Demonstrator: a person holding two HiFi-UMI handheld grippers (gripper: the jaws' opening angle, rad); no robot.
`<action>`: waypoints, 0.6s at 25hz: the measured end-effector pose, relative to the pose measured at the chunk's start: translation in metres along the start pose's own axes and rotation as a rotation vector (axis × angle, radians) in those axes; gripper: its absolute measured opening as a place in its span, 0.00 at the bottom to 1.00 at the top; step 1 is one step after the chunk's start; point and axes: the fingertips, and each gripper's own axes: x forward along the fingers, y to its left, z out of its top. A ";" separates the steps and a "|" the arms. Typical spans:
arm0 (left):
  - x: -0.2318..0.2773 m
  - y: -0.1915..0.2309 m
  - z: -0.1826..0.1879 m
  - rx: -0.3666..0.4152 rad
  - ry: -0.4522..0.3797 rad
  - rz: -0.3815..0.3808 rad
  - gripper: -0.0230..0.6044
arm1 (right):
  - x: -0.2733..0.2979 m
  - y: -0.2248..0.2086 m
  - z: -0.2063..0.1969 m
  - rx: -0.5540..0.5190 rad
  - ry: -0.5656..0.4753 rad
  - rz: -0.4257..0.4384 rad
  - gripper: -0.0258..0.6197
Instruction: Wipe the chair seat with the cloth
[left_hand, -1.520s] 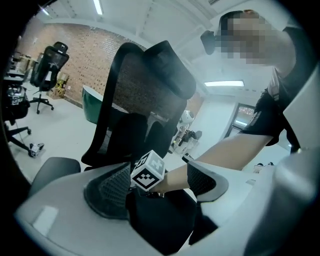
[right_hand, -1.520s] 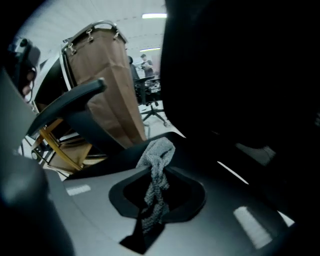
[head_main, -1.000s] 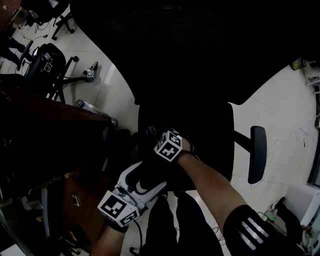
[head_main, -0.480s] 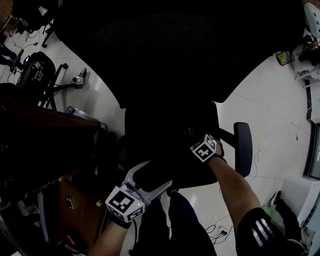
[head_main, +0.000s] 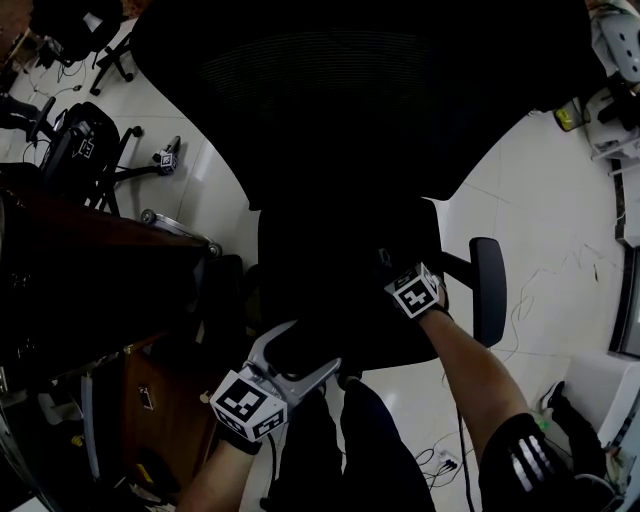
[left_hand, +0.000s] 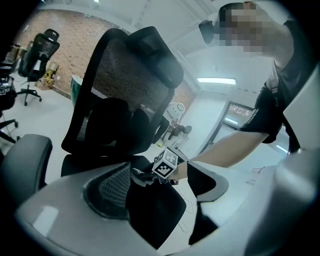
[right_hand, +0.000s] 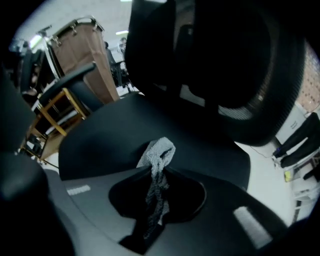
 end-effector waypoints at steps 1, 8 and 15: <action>-0.007 0.003 0.000 -0.004 -0.003 0.012 0.64 | 0.000 0.017 0.016 -0.011 -0.030 0.025 0.11; -0.058 0.017 -0.001 -0.023 -0.008 0.102 0.64 | 0.022 0.168 0.100 -0.149 -0.135 0.231 0.11; -0.083 0.023 -0.014 -0.030 -0.011 0.131 0.64 | 0.055 0.258 0.108 -0.278 -0.108 0.320 0.11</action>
